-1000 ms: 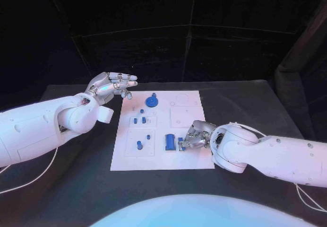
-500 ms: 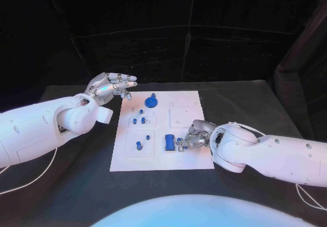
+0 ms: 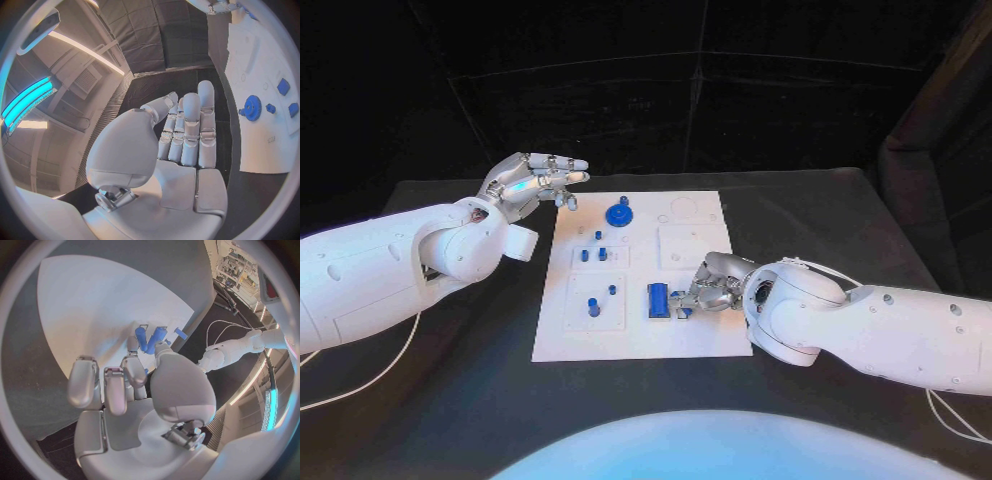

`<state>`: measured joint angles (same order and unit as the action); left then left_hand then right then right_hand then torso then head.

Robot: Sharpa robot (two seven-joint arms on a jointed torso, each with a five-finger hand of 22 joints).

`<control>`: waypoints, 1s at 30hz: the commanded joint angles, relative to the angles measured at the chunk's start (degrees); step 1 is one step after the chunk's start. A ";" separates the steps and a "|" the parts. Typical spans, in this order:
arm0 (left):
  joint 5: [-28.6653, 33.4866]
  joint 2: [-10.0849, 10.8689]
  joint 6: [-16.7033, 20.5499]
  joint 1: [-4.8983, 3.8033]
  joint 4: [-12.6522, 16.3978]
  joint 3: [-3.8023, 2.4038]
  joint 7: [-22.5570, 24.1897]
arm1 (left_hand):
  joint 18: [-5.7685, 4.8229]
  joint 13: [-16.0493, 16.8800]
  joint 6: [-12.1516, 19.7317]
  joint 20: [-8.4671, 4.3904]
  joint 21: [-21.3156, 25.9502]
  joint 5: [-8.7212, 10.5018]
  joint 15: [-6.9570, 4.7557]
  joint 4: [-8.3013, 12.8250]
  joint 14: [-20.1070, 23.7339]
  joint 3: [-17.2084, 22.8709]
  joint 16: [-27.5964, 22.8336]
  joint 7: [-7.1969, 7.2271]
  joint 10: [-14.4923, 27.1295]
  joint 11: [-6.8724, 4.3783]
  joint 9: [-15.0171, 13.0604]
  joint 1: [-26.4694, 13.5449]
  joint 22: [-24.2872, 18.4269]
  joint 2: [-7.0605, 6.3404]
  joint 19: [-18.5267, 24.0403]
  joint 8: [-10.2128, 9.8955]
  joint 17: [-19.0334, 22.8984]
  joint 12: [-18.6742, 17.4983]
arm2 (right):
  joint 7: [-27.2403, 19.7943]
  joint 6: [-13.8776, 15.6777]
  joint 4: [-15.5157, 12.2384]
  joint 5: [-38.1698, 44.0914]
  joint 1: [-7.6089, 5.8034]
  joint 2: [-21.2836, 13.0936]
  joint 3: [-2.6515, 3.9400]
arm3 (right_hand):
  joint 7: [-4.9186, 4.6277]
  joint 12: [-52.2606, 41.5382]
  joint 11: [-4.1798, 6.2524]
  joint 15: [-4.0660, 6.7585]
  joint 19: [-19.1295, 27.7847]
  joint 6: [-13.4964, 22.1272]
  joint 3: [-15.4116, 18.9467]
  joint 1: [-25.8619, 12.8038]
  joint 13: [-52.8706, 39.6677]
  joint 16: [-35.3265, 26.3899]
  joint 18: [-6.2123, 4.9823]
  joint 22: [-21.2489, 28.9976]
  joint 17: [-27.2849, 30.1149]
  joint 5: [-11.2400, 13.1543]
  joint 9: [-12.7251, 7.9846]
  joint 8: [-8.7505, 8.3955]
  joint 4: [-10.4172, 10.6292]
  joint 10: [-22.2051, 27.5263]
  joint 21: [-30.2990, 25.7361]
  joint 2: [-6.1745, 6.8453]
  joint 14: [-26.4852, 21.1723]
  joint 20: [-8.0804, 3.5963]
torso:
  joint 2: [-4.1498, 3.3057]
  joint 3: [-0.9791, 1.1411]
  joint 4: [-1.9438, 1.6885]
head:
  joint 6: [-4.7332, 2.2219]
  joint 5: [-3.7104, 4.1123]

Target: Assemble the parts on the task board

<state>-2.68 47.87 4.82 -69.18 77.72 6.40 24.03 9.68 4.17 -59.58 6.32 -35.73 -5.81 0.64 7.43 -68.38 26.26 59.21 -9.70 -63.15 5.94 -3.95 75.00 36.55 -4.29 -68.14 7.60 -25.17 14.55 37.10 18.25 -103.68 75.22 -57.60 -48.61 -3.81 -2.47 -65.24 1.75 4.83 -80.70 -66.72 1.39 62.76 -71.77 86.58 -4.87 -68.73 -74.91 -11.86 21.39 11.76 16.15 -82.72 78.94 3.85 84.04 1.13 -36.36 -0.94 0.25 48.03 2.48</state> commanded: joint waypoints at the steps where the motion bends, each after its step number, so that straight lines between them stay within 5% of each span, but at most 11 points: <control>1: 0.21 -0.07 -0.70 -0.09 0.05 -0.05 0.08 | 0.76 -0.05 0.15 -0.06 0.32 0.22 0.11 0.01 0.45 -0.19 -0.13 -0.35 0.44 -0.10 0.05 0.44 -0.10 0.26 0.54 0.19 0.05 0.15 | -1.39 -0.49 -0.28 -0.66 -0.08 -0.11 0.02 | 0.02 -0.45 0.05 0.53 -0.37 -0.36 0.30 0.65 -0.19 0.35 0.57 -0.13 -8.67 -1.59 0.17 0.15 -0.19 -0.48 0.37 -1.24 4.68 -0.11 | 0.05 -0.02 -0.06 | -0.05 0.11; 10: 0.21 0.00 -0.68 -0.09 0.08 -0.05 0.04 | 0.76 -0.05 0.15 -0.06 0.32 0.22 0.11 0.01 0.45 -0.19 -0.13 -0.35 0.44 -0.10 0.05 0.44 -0.10 0.26 0.54 0.19 0.05 0.15 | -0.66 -1.08 0.06 -0.47 -0.08 -0.39 0.02 | 0.70 -4.04 0.65 0.98 -0.51 -1.18 -2.48 7.07 -3.14 0.42 0.61 -0.45 -8.87 -6.75 0.77 0.50 -3.29 -1.53 0.51 -6.39 4.71 -0.46 | 0.00 -0.06 -0.08 | 0.08 0.16; 13: 0.21 0.02 -0.67 -0.09 0.10 -0.05 0.02 | 0.76 -0.05 0.15 -0.06 0.32 0.22 0.11 0.01 0.45 -0.19 -0.13 -0.35 0.44 -0.10 0.05 0.44 -0.10 0.26 0.54 0.19 0.05 0.15 | -0.35 -1.39 0.36 0.26 -0.08 -0.41 0.02 | 0.86 -4.35 0.82 1.19 -0.56 -0.97 -4.94 10.31 -3.54 0.44 0.63 -0.57 -8.93 -4.21 0.87 0.35 -5.65 -1.60 0.56 -7.49 4.72 -0.68 | -0.02 -0.04 -0.09 | 0.08 0.22; 21: 0.21 0.05 -0.68 -0.09 0.10 -0.05 -0.03 | 0.76 -0.07 0.19 -0.05 0.34 0.22 0.13 -0.02 0.47 -0.23 -0.12 -0.37 0.49 -0.08 0.06 0.38 -0.11 0.31 0.55 0.19 0.09 0.19 | 0.10 -2.62 0.93 1.63 -0.10 -0.20 0.02 | 0.81 -4.35 0.79 1.15 -0.57 -0.91 -7.10 11.23 -3.81 0.42 0.66 -0.63 -8.95 -2.46 1.04 0.21 -7.56 -1.60 0.56 -6.49 4.72 -0.70 | 0.00 -0.05 -0.14 | 0.22 0.28; 30: 0.21 0.01 -0.67 -0.09 0.03 -0.04 -0.04 | 0.76 -0.08 0.20 -0.04 0.35 0.21 0.13 0.01 0.48 -0.23 -0.12 -0.36 0.52 -0.08 0.06 0.41 -0.11 0.31 0.56 0.20 0.11 0.20 | -0.17 -2.20 0.85 2.08 -0.10 -0.14 0.02 | 0.66 -4.25 0.63 1.00 -0.58 -1.29 -6.44 7.80 -3.99 0.43 0.67 -0.71 -9.00 -2.15 1.19 0.19 -6.43 -1.68 0.56 -4.47 4.73 -0.57 | 0.01 -0.03 -0.04 | 0.20 0.29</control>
<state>-2.68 47.92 4.76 -69.18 77.70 6.41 23.85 9.68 4.19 -59.58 6.12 -35.73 -5.81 0.84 7.43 -68.19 26.26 59.21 -9.70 -62.95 5.73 -3.96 75.00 36.50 -4.29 -67.93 7.60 -25.13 14.55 36.01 16.96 -103.04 76.47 -57.84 -48.62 -3.61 -1.94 -69.44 2.26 5.62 -81.11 -67.63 -4.99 71.70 -74.61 86.85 -4.87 -69.37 -74.95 -14.00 22.52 12.13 9.35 -83.85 79.18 -0.86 83.83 0.72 -36.36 -0.98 0.14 48.26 2.76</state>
